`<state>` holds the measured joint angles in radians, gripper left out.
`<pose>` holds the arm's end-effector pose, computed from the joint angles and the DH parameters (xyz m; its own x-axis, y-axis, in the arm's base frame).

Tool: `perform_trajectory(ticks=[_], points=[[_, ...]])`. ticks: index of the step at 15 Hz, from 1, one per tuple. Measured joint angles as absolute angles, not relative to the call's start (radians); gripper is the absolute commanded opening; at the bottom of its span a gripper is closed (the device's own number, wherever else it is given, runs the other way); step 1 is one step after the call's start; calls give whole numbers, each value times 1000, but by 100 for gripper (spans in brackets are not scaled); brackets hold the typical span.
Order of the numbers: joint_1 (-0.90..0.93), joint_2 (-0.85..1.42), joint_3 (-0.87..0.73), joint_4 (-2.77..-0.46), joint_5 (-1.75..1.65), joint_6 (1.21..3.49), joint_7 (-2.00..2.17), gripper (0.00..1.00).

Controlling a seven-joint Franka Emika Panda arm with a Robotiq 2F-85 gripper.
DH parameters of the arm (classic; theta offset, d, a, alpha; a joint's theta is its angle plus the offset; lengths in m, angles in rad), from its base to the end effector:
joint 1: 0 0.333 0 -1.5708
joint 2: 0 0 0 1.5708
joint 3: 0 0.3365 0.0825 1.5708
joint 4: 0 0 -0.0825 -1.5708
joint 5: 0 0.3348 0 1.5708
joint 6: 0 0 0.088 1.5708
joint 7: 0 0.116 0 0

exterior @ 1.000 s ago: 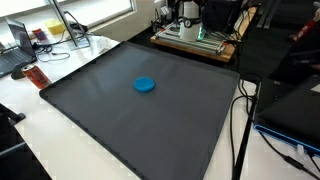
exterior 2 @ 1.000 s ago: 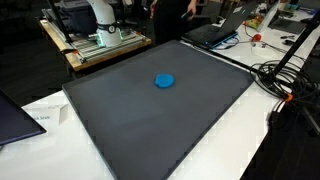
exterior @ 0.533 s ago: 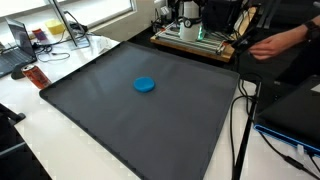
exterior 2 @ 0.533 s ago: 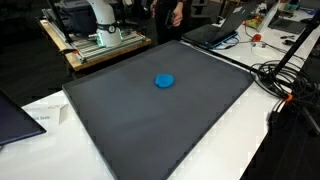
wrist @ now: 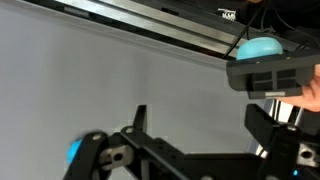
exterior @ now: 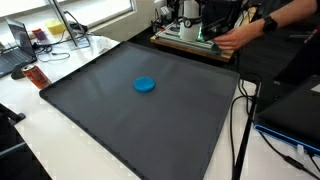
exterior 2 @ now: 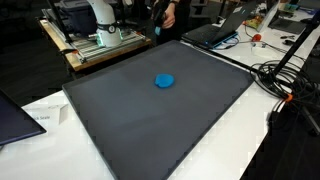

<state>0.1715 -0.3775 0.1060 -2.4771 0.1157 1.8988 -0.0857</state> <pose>0.3307 0.1059 0.4467 0.9335 0.3003 -0.1957 0.2905 -0.9537 -0.0778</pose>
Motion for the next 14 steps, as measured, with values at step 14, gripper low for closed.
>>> perform_trajectory(ticks=[14], points=[[190, -401, 63, -2463, 116, 1916, -346, 100]])
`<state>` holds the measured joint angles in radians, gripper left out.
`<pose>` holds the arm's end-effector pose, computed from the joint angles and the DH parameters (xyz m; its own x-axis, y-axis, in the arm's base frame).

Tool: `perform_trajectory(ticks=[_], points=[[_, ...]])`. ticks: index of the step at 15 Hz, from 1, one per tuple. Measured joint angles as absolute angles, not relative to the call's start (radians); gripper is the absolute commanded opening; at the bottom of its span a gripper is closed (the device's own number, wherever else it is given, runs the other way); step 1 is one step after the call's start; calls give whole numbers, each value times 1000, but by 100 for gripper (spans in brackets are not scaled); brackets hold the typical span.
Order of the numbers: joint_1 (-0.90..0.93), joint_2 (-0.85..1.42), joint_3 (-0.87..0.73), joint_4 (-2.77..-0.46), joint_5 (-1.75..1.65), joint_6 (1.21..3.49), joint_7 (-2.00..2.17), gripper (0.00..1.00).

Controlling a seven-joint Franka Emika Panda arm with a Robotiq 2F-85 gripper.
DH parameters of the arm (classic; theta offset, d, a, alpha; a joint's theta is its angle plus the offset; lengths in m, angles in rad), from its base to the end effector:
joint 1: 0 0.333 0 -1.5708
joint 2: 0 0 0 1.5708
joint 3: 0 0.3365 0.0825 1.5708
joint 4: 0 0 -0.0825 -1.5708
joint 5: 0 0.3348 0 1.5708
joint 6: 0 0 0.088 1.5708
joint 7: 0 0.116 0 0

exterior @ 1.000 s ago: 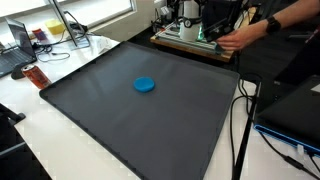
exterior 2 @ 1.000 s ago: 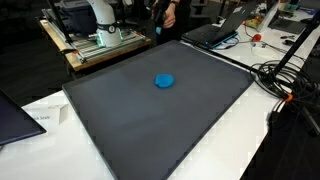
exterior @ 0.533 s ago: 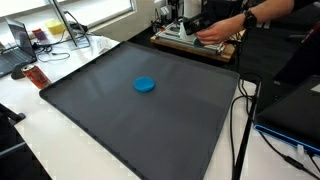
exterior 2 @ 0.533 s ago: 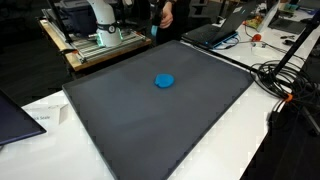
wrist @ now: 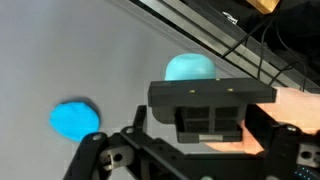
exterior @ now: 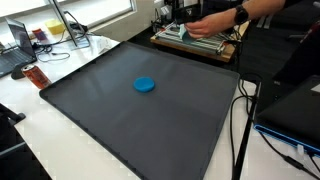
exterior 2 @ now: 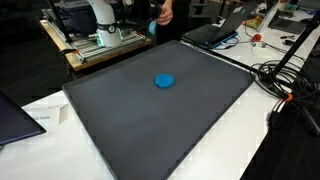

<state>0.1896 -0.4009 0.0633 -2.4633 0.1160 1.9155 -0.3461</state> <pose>0.3354 0.0977 0.4620 0.8461 0.5210 -0.1130 0.5084 -0.8523 -0.1231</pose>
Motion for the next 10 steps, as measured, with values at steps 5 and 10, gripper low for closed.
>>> perform_trajectory(ticks=[5, 10], points=[[186, -401, 31, -2459, 116, 1915, -393, 81], [185, -401, 13, -2457, 116, 1915, -417, 45]])
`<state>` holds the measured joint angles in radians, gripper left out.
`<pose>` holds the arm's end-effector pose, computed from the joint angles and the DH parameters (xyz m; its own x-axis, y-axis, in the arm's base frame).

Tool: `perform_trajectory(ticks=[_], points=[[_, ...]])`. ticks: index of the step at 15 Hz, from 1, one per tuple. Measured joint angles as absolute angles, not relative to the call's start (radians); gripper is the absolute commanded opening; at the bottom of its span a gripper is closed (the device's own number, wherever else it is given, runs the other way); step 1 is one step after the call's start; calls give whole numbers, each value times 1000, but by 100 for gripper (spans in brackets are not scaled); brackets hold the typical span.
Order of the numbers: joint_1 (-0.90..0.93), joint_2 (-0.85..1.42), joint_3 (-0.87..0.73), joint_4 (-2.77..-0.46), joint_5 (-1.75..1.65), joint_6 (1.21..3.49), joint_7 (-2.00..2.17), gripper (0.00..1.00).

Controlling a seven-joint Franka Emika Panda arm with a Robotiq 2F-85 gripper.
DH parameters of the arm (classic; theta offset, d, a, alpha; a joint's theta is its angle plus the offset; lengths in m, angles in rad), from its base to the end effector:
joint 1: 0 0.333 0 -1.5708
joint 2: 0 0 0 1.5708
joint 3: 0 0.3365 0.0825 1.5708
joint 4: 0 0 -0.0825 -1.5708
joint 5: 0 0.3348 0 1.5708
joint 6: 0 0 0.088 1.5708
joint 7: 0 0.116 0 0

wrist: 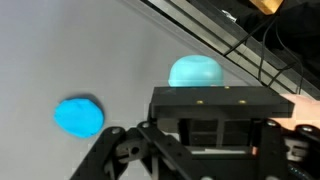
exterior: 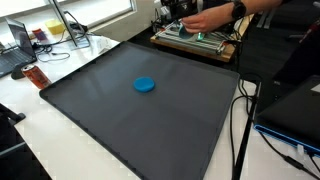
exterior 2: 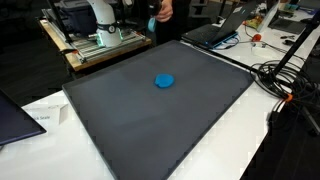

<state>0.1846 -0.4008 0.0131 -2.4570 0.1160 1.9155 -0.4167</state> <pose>0.3417 0.0782 0.4650 0.8369 0.5397 -0.0905 0.5249 -0.8385 -0.1465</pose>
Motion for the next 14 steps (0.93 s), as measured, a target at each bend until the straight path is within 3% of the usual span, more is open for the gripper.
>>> perform_trajectory(ticks=[3, 5, 6, 14], points=[[185, -401, 13, -2457, 116, 1915, -418, 28], [184, -401, 13, -2455, 116, 1915, -418, 29], [182, -401, 12, -2455, 115, 1915, -418, 23], [178, -399, 9, -2453, 115, 1915, -420, 23]])
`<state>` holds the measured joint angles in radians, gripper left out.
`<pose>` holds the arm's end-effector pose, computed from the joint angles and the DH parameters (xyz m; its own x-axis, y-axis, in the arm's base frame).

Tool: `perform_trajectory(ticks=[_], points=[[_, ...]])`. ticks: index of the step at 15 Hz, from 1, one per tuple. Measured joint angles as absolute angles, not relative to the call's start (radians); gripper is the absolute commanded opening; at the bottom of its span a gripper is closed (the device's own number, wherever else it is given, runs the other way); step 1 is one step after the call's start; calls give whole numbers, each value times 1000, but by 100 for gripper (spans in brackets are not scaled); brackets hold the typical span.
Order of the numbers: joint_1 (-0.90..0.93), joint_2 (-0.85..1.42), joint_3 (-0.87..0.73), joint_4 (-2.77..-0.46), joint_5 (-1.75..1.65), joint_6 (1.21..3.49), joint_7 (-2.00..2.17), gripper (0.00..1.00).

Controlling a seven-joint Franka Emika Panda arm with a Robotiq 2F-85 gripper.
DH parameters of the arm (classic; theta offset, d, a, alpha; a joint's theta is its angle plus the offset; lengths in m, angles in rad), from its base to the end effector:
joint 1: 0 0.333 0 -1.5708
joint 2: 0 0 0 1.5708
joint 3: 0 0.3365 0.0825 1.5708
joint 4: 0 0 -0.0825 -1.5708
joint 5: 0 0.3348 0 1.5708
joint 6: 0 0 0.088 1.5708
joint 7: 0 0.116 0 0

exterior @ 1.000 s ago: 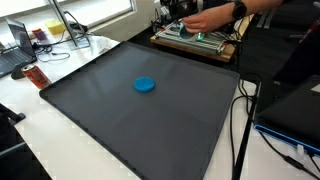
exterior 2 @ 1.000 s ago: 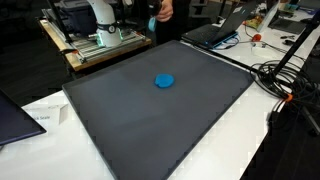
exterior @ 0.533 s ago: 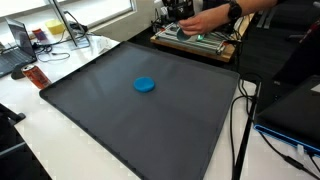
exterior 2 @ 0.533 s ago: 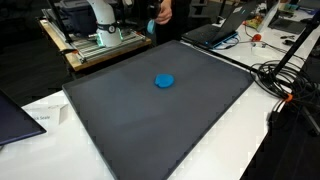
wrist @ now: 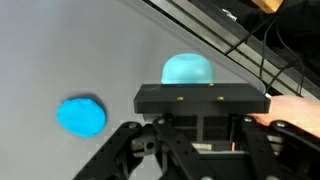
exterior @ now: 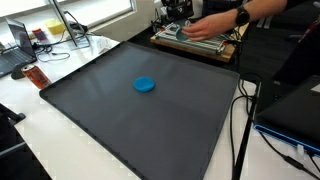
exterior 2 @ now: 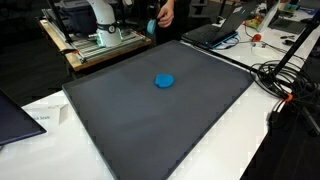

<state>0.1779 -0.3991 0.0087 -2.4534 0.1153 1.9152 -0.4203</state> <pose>0.3435 0.0744 0.4659 0.8408 0.5342 -0.0881 0.5194 -0.8418 -0.1473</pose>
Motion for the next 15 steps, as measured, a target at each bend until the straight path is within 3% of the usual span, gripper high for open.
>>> perform_trajectory(ticks=[15], points=[[126, -410, -37, -2401, 281, 1971, -263, 23]])
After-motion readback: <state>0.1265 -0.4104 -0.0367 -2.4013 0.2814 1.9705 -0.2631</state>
